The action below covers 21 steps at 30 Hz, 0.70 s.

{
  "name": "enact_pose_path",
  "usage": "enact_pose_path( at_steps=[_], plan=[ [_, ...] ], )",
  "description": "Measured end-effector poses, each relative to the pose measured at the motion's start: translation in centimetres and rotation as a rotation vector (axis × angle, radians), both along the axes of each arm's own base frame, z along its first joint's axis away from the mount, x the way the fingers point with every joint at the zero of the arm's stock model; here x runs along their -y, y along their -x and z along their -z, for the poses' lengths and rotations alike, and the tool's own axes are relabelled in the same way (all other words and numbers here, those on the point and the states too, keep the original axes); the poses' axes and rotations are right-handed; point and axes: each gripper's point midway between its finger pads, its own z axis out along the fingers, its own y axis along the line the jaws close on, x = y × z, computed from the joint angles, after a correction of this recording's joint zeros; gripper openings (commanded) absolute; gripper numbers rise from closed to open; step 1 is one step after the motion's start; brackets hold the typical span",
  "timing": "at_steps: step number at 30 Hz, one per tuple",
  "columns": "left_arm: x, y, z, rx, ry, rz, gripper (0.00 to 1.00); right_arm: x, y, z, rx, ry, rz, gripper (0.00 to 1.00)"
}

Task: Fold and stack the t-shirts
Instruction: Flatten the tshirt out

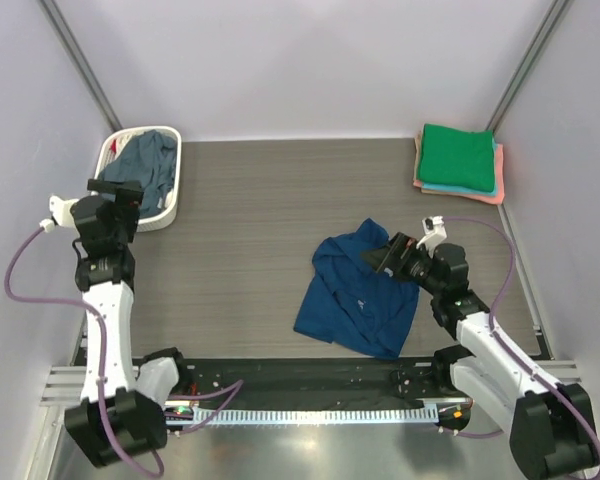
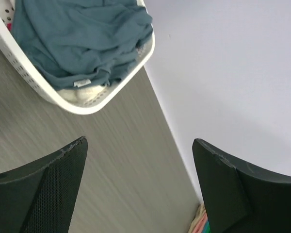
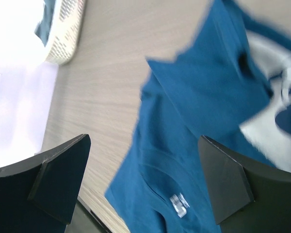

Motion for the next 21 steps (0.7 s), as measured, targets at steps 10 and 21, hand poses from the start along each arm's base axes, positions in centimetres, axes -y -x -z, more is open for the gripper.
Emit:
enact_pose_path(
  at_steps=[10,21],
  plan=[
    [10.9,6.2,7.0,-0.182,-0.141,0.431,0.81,2.0,-3.9,-5.5,-0.044,0.167,0.111,0.81],
    [22.2,10.0,16.0,-0.421,-0.199,0.861,0.78,-4.5,2.8,2.4,-0.321,0.466,-0.109,0.85]
  ],
)
